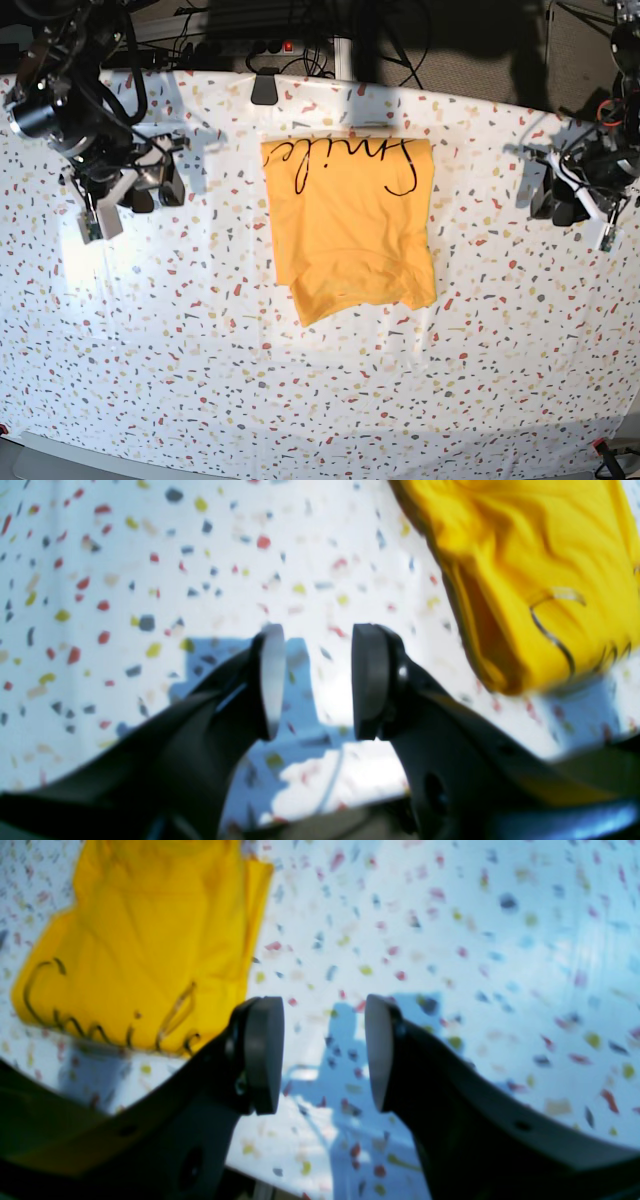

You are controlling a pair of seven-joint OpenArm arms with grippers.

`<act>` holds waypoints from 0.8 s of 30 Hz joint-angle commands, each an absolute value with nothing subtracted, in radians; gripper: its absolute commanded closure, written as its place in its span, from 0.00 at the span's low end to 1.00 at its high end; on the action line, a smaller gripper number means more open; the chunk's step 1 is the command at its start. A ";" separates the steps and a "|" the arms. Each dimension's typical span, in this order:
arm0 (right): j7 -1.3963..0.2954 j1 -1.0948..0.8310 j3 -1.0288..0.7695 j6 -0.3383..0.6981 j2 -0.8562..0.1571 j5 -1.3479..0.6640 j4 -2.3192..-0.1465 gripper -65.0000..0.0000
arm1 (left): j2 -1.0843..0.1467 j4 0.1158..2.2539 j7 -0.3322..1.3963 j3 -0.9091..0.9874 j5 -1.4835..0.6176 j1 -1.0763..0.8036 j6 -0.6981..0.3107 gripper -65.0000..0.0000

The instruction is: Fold the T-shirt properly

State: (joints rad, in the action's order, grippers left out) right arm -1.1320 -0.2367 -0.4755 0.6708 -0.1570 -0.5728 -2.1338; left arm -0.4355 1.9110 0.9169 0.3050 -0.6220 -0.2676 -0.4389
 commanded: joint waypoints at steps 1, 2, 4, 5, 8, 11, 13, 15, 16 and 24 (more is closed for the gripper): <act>-1.116 -0.270 -0.487 0.685 -0.167 -0.604 -2.177 0.60 | -0.452 1.958 0.897 0.319 -0.628 -0.292 -0.442 0.66; -1.116 -0.308 -0.501 0.685 -0.166 -0.606 -2.206 0.60 | -0.452 1.988 0.902 0.329 -0.629 -0.327 -0.442 0.66; -1.116 -0.392 -0.529 0.685 -0.166 -0.606 -2.259 0.60 | -0.452 2.045 0.916 0.352 -0.629 -0.405 -0.443 0.66; -1.116 -0.435 -0.545 0.685 -0.166 -0.606 -2.283 0.60 | -0.452 2.069 0.920 0.370 -0.629 -0.447 -0.443 0.66; -1.116 -0.564 -0.592 0.685 -0.164 -0.606 -2.342 0.60 | -0.452 2.112 0.920 0.442 -0.630 -0.577 -0.443 0.66; -1.116 -0.682 -0.624 0.685 -0.162 -0.607 -2.356 0.60 | -0.451 2.122 0.919 0.498 -0.630 -0.708 -0.459 0.66; -1.104 -0.753 -0.626 0.693 -0.162 -0.606 -2.356 0.60 | -0.451 2.122 0.914 0.505 -0.630 -0.798 -0.480 0.66; -1.068 -0.813 -0.626 0.696 -0.157 -0.603 -2.336 0.60 | -0.440 2.118 0.879 0.503 -0.630 -0.887 -0.521 0.66; -1.050 -0.836 -0.624 0.696 -0.158 -0.601 -2.315 0.60 | -0.429 2.112 0.856 0.502 -0.630 -0.925 -0.546 0.66; -0.938 -0.858 -0.552 0.696 -0.181 -0.500 -1.910 0.60 | -0.363 1.765 0.752 0.461 -0.608 -0.949 -0.624 0.66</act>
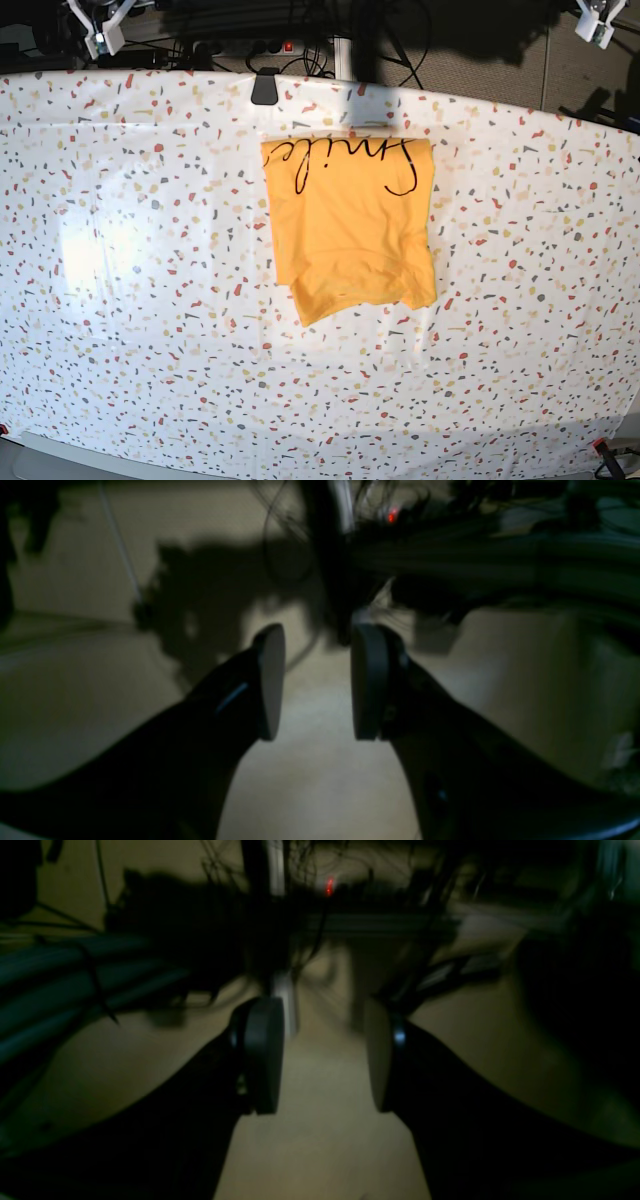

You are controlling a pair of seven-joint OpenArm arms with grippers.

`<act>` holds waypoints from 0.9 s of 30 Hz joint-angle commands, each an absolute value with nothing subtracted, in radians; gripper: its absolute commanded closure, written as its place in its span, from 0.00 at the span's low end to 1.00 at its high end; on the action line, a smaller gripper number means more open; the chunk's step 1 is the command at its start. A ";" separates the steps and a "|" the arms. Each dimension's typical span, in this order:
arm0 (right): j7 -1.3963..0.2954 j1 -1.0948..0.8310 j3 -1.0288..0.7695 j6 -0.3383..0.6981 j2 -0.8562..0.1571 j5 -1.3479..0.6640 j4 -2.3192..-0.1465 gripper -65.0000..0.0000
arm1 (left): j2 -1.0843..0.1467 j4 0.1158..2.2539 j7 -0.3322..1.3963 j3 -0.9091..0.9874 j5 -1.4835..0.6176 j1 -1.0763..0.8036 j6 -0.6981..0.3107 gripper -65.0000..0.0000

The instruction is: Fold the T-shirt properly

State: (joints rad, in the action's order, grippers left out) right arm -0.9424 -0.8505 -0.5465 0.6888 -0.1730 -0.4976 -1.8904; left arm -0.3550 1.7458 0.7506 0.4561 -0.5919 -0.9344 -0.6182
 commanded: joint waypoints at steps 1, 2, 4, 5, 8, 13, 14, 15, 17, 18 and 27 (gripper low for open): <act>-0.936 -0.846 -0.530 0.696 -0.192 -0.492 -1.849 0.60 | -0.363 1.688 0.724 0.436 -0.573 -0.930 -0.630 0.66; -0.924 -0.831 -0.506 0.696 -0.205 -0.477 -1.786 0.60 | -0.363 1.608 0.682 0.406 -0.523 -0.905 -0.634 0.66; -0.866 -0.791 -0.451 0.696 -0.236 -0.430 -1.645 0.60 | -0.363 1.447 0.578 0.337 -0.405 -0.834 -0.633 0.66; -0.843 -0.762 -0.421 0.695 -0.253 -0.404 -1.568 0.60 | -0.363 1.363 0.534 0.302 -0.369 -0.788 -0.632 0.66; -0.814 -0.653 -0.321 0.670 -0.306 -0.365 -1.317 0.60 | -0.360 1.105 0.453 0.202 -0.339 -0.640 -0.615 0.66; -0.688 -0.441 -0.176 0.605 -0.363 -0.342 -0.896 0.60 | -0.302 0.737 0.380 0.136 -0.266 -0.414 -0.523 0.66; -0.656 -0.401 -0.152 0.605 -0.363 -0.311 -0.828 0.60 | -0.290 0.686 0.362 0.136 -0.249 -0.379 -0.523 0.66; -0.627 -0.363 -0.127 0.605 -0.362 -0.281 -0.768 0.60 | -0.280 0.647 0.352 0.136 -0.233 -0.347 -0.523 0.66; -0.559 -0.305 -0.071 0.604 -0.362 -0.226 -0.677 0.60 | -0.267 0.598 0.342 0.136 -0.191 -0.299 -0.523 0.66; -0.516 -0.284 -0.041 0.599 -0.363 -0.202 -0.646 0.60 | -0.264 0.587 0.341 0.136 -0.171 -0.282 -0.522 0.66; -0.248 -0.250 0.114 0.461 -0.353 -0.158 -0.589 0.60 | -0.266 0.582 0.265 0.136 -0.078 -0.261 -0.486 0.66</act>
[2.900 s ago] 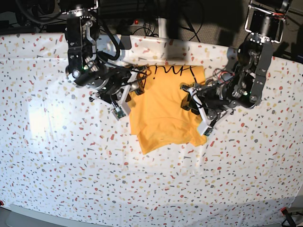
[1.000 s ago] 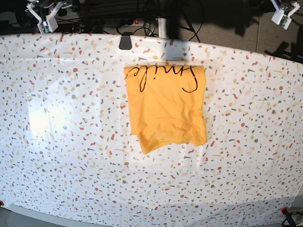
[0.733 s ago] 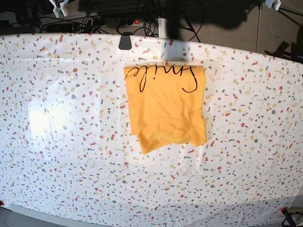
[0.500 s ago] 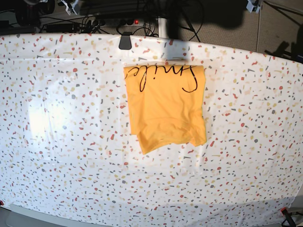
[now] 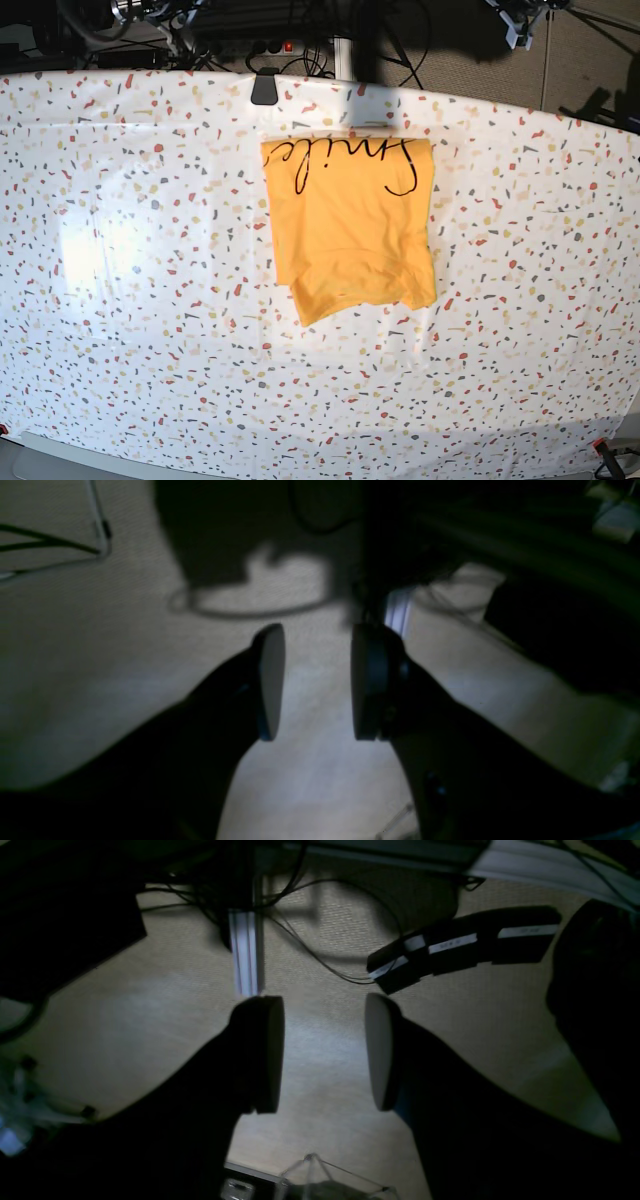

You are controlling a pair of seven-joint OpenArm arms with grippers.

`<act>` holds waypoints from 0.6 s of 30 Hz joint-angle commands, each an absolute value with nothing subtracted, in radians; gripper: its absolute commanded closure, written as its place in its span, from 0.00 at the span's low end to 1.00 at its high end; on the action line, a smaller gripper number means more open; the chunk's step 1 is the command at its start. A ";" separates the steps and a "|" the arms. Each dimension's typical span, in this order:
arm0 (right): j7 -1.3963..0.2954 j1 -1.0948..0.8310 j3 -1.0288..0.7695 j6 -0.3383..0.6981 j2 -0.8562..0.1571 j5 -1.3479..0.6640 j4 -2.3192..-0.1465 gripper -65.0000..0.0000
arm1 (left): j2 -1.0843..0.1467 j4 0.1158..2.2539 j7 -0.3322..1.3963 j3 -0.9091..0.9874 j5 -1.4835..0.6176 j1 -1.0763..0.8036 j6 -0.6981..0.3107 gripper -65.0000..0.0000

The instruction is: Fold the T-shirt properly

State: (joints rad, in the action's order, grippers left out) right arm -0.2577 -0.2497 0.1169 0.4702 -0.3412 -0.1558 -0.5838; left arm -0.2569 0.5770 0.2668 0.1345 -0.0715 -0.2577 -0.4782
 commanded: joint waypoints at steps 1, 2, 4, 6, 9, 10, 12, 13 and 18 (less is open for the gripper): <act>-0.246 -0.249 0.119 0.457 -0.350 -0.156 -0.589 0.61 | -0.266 0.582 0.270 0.136 -0.078 -0.261 -0.485 0.66; -0.246 -0.247 0.120 0.456 -0.348 -0.156 -0.589 0.61 | -0.264 0.582 0.272 0.136 -0.078 -0.261 -0.485 0.66; -0.246 -0.247 0.120 0.457 -0.345 -0.157 -0.589 0.61 | -0.261 0.582 0.272 0.136 -0.079 -0.261 -0.485 0.66; -0.247 -0.246 0.120 0.457 -0.343 -0.156 -0.589 0.61 | -0.256 0.582 0.272 0.136 -0.079 -0.261 -0.475 0.66; -0.251 -0.247 0.120 0.457 -0.344 -0.156 -0.589 0.61 | -0.248 0.582 0.271 0.136 -0.079 -0.260 -0.433 0.66; -0.251 -0.247 0.120 0.457 -0.344 -0.156 -0.589 0.61 | -0.246 0.582 0.271 0.136 -0.079 -0.260 -0.433 0.66; -0.250 -0.246 0.120 0.457 -0.344 -0.157 -0.589 0.61 | -0.244 0.582 0.272 0.136 -0.079 -0.260 -0.433 0.66; -0.250 -0.246 0.120 0.457 -0.344 -0.157 -0.589 0.61 | -0.244 0.582 0.272 0.136 -0.079 -0.261 -0.433 0.66; -0.242 -0.244 0.120 0.457 -0.344 -0.156 -0.589 0.61 | -0.244 0.582 0.271 0.136 -0.079 -0.260 -0.433 0.66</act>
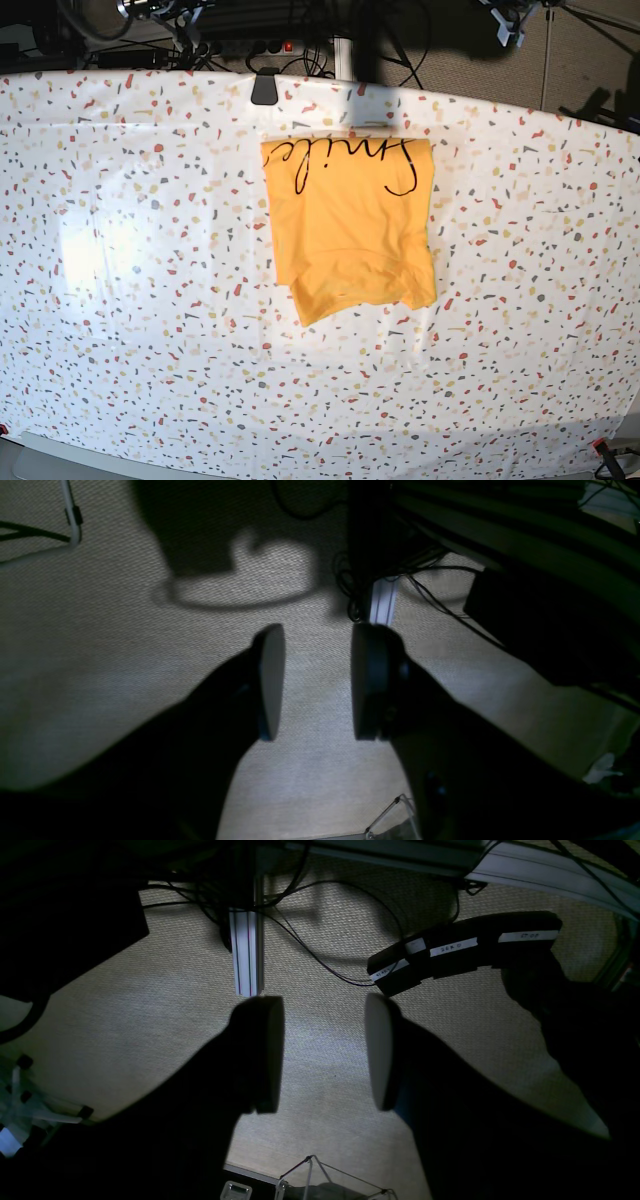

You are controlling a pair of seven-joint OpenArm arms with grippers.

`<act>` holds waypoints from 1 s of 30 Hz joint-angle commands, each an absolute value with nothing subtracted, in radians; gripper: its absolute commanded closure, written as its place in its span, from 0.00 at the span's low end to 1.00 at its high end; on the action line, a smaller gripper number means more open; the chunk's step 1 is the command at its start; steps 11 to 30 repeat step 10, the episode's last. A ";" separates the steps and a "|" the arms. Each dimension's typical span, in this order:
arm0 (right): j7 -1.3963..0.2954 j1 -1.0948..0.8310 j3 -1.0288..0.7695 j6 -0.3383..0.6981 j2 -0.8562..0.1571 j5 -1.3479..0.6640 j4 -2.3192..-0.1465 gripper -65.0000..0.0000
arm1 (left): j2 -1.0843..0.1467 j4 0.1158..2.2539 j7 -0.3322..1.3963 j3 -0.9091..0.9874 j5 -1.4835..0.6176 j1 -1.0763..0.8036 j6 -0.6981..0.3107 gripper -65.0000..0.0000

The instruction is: Fold the T-shirt properly

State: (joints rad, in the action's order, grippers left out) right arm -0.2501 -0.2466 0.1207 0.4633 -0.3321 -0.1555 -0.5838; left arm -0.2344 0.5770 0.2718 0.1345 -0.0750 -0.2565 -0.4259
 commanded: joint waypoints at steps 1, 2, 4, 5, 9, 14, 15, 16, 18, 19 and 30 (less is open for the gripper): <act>-0.239 -0.243 0.120 0.457 -0.344 -0.156 -0.589 0.61 | -0.244 0.582 0.267 0.136 -0.079 -0.260 -0.433 0.66; -0.238 -0.237 0.120 0.456 -0.344 -0.156 -0.589 0.61 | -0.244 0.584 0.264 0.136 -0.079 -0.260 -0.433 0.66; -0.240 -0.228 0.120 0.457 -0.344 -0.157 -0.589 0.61 | -0.244 0.585 0.263 0.136 -0.079 -0.259 -0.433 0.66; -0.244 -0.223 0.120 0.458 -0.344 -0.158 -0.589 0.61 | -0.244 0.585 0.265 0.136 -0.079 -0.258 -0.433 0.66; -0.258 -0.210 0.120 0.466 -0.343 -0.161 -0.589 0.61 | -0.244 0.585 0.269 0.136 -0.078 -0.253 -0.387 0.66; -0.258 -0.210 0.120 0.466 -0.343 -0.160 -0.589 0.61 | -0.244 0.585 0.270 0.136 -0.078 -0.252 -0.384 0.66; -0.258 -0.210 0.120 0.466 -0.343 -0.160 -0.589 0.61 | -0.244 0.585 0.270 0.136 -0.078 -0.252 -0.384 0.66; -0.258 -0.210 0.120 0.466 -0.343 -0.160 -0.589 0.61 | -0.244 0.585 0.270 0.136 -0.078 -0.252 -0.384 0.66; -0.258 -0.210 0.120 0.466 -0.343 -0.160 -0.589 0.61 | -0.244 0.585 0.270 0.136 -0.078 -0.252 -0.384 0.66; -0.258 -0.210 0.120 0.466 -0.343 -0.160 -0.589 0.61 | -0.244 0.585 0.270 0.136 -0.078 -0.252 -0.384 0.66; -0.258 -0.210 0.120 0.466 -0.343 -0.160 -0.589 0.61 | -0.244 0.585 0.270 0.136 -0.078 -0.252 -0.384 0.66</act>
